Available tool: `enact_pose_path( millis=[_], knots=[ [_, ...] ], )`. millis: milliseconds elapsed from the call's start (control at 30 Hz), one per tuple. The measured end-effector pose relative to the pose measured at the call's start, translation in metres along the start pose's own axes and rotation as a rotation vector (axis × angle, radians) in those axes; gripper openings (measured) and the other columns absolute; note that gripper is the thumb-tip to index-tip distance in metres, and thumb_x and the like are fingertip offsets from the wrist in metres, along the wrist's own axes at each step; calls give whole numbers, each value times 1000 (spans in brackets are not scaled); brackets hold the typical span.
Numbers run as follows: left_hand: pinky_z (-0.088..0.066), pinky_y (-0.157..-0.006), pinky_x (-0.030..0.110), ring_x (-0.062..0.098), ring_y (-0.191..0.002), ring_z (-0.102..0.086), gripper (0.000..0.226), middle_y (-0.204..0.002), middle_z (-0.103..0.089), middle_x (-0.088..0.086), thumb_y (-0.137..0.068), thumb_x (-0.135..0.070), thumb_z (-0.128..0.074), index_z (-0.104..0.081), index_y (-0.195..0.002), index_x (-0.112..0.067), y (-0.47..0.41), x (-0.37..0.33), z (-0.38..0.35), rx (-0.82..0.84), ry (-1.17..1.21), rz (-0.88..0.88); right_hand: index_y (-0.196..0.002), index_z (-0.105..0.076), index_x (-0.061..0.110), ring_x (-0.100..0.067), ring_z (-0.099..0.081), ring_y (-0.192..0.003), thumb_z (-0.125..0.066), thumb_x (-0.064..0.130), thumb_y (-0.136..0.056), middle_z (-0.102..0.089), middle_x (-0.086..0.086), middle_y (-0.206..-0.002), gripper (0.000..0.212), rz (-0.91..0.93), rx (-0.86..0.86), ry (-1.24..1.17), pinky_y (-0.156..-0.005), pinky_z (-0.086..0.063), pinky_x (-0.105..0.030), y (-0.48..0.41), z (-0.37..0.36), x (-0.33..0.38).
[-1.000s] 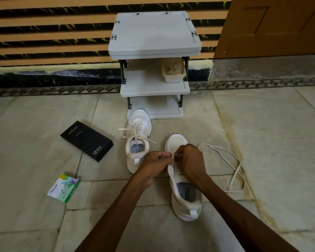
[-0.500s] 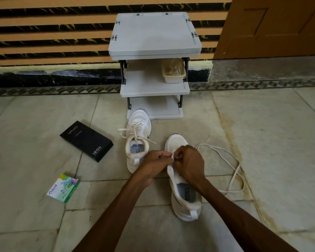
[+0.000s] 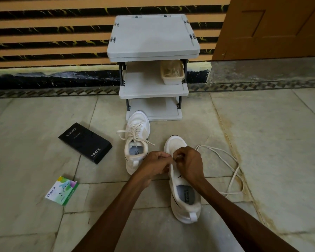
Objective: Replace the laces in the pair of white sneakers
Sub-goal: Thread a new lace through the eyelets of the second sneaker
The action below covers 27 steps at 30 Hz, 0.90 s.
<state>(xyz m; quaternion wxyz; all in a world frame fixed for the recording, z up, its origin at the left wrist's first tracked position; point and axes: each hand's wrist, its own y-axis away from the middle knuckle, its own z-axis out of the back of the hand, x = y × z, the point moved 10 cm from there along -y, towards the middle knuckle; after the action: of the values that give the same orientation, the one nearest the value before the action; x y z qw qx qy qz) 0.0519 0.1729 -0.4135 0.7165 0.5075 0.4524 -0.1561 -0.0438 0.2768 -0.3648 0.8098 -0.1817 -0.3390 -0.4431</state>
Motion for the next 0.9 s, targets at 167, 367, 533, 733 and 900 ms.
enact_pose_path(
  millis=[167, 367, 533, 733, 900],
  knots=[
    [-60, -77, 33, 25, -93, -70, 10, -99, -72, 10, -89, -13, -65, -70, -97, -15, -2, -3, 2, -52, -37, -14, -80, -71, 16, -16, -60, -80, -67, 10, -83, -62, 0, -88, 8, -40, -25, 133, -67, -44, -24, 1, -3, -1],
    [-52, -85, 29, 20, -94, -67, 18, -102, -71, 0, -91, -19, -59, -67, -107, -20, 6, -33, 1, -197, -525, -296, -84, -74, 11, -21, -63, -83, -65, 8, -83, -68, -7, -92, 9, -121, -55, 49, -69, -39, -20, 2, -1, -9],
    [-36, -74, 19, 17, -90, -63, 16, -100, -71, -3, -94, -21, -54, -67, -102, -22, 11, -41, 3, -320, -635, -376, -78, -75, 10, -21, -68, -75, -64, 3, -80, -74, -5, -82, 13, -132, 53, -81, -74, -56, -32, -3, -8, -12],
    [-41, -69, 22, 9, -76, -59, 7, -84, -68, -7, -89, -21, -62, -68, -88, -24, 15, -51, 4, -358, -631, -460, -83, -77, 14, -17, -68, -74, -65, 6, -82, -74, -1, -83, 13, -193, 12, -93, -77, -56, -33, -1, -8, -17],
    [-53, -72, 33, 9, -69, -64, 10, -69, -67, -12, -84, -21, -70, -68, -76, -26, 20, -52, 5, -380, -579, -506, -78, -78, 16, -9, -64, -65, -67, 3, -80, -74, 1, -78, 17, -221, -35, -196, -67, -53, -21, 4, 3, -17]
  ],
)
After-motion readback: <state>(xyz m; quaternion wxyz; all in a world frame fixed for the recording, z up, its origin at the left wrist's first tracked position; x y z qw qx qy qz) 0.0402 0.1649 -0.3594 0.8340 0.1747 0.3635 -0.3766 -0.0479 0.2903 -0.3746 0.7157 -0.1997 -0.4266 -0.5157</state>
